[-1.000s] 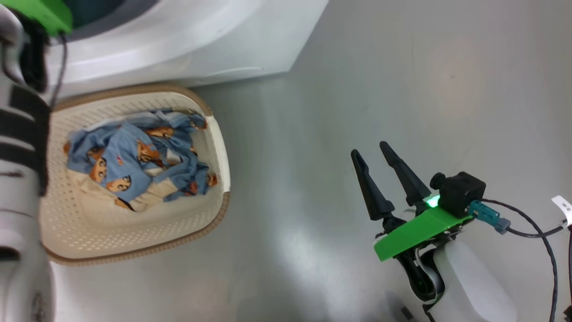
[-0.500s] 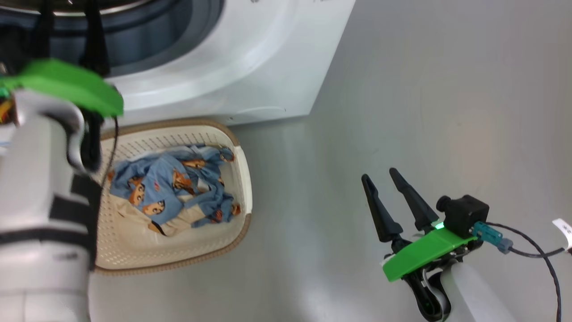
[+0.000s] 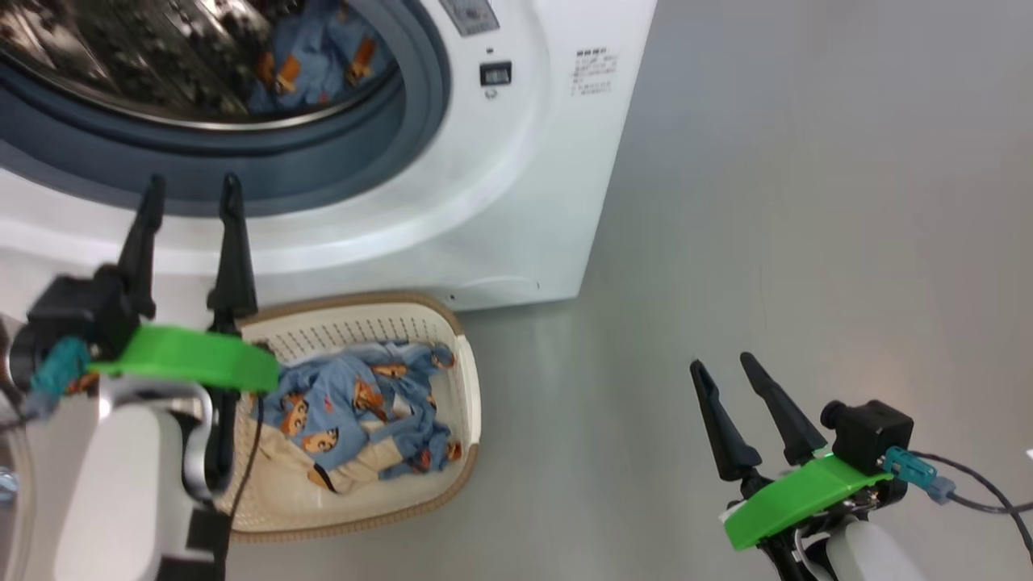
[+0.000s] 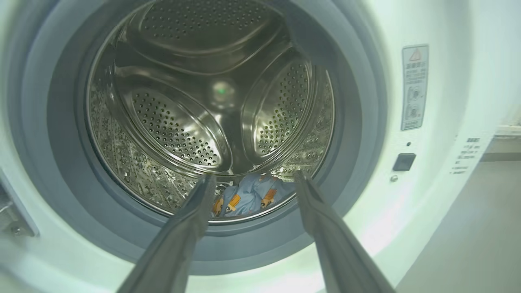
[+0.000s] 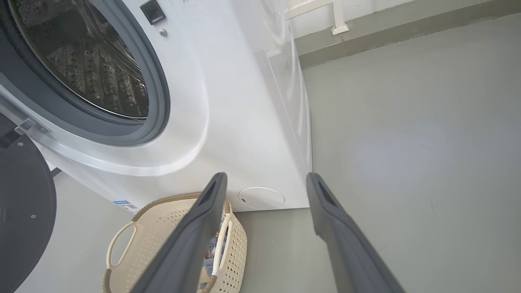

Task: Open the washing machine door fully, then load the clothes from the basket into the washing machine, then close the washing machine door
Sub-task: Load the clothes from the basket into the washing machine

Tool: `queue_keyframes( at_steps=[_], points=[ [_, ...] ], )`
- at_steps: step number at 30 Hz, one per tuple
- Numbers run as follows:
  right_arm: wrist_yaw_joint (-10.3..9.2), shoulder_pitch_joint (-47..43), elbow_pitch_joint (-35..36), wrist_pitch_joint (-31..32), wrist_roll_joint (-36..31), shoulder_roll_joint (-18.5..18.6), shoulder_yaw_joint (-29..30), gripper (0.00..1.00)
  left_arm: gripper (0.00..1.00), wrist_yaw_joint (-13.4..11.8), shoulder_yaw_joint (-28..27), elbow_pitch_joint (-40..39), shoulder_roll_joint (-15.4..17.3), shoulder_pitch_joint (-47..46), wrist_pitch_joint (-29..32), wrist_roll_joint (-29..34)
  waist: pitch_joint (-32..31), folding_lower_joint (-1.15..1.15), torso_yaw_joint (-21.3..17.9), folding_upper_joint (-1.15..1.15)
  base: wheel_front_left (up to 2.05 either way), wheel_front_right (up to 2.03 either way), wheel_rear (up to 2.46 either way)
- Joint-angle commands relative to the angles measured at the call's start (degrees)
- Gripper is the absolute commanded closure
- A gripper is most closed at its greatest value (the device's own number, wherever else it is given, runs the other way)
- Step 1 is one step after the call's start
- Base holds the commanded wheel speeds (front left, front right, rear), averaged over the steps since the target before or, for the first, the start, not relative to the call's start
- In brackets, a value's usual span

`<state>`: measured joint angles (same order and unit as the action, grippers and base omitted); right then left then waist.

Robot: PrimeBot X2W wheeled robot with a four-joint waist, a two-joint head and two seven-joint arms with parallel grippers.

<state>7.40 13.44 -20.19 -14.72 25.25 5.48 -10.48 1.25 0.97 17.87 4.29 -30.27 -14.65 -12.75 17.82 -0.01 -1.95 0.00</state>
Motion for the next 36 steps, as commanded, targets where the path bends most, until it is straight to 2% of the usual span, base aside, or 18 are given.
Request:
queue_keyframes(
  at_steps=[1,9,19,36],
  points=[
    [0.09,-1.6,1.6,-0.3,-0.4,0.1,-1.1,0.00,0.00,0.0,-2.0,-3.7,1.0,2.6,-0.3,1.0,-4.3,0.01,0.7,0.00,0.00,0.00,0.00],
    [0.09,-4.1,2.3,-0.3,-0.7,0.7,0.1,0.00,0.00,-0.1,-3.4,-11.3,-0.1,12.6,-0.3,3.2,-9.3,0.01,0.9,0.00,0.00,0.00,0.00],
    [0.09,-7.9,2.7,-0.3,-1.1,1.3,1.3,0.00,0.00,-0.6,-4.2,-15.5,-1.1,23.9,-0.3,4.4,-15.0,0.01,1.7,0.00,0.00,0.00,0.00],
    [0.09,-11.4,6.1,-0.3,-2.9,2.1,2.0,0.00,0.00,-3.5,-4.1,-16.9,-1.4,35.9,-0.3,3.0,-18.6,0.01,2.5,0.00,0.00,0.00,0.00]
  ],
)
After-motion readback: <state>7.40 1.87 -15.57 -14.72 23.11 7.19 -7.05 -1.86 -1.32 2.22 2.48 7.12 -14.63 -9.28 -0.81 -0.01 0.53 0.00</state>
